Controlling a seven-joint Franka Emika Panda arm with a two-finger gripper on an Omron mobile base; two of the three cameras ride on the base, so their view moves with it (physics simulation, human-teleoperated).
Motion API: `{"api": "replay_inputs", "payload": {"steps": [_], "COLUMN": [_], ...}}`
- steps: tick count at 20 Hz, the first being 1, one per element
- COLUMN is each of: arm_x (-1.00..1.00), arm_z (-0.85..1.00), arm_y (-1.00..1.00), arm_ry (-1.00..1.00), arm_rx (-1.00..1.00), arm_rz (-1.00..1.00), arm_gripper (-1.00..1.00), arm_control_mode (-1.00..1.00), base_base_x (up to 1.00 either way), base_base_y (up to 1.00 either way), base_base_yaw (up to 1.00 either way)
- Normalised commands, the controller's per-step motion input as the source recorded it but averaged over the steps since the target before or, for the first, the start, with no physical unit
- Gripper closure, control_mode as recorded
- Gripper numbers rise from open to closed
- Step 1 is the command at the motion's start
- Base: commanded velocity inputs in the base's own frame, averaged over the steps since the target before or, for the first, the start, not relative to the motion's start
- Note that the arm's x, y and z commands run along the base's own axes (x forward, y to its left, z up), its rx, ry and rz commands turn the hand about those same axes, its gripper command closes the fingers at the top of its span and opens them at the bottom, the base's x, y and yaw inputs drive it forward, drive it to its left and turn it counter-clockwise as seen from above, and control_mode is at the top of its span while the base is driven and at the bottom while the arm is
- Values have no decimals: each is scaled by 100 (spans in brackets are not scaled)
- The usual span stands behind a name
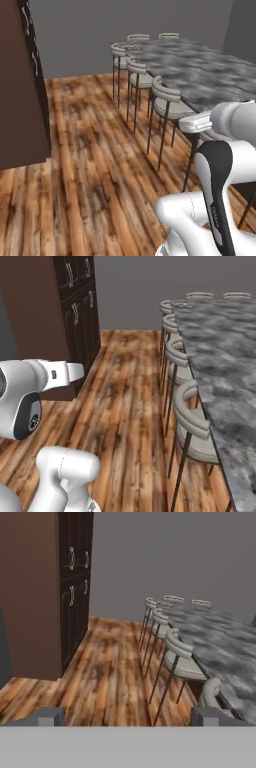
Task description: Pick up the metallic utensils from the counter and place them in the open drawer. Make sure not to pick up any wooden utensils.
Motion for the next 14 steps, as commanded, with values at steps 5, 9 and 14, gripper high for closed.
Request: {"api": "replay_inputs", "payload": {"steps": [5,9,14], "arm_x": [0,0,0], "arm_z": [0,0,0], "arm_y": [0,0,0], "arm_ry": [0,0,0], "arm_rx": [0,0,0], "arm_rz": [0,0,0], "arm_gripper": [-100,-100,-100], "arm_control_mode": [100,100,100], "base_base_x": [100,100,100], "base_base_y": [5,-5,0], "base_base_yaw": [0,0,0]}}
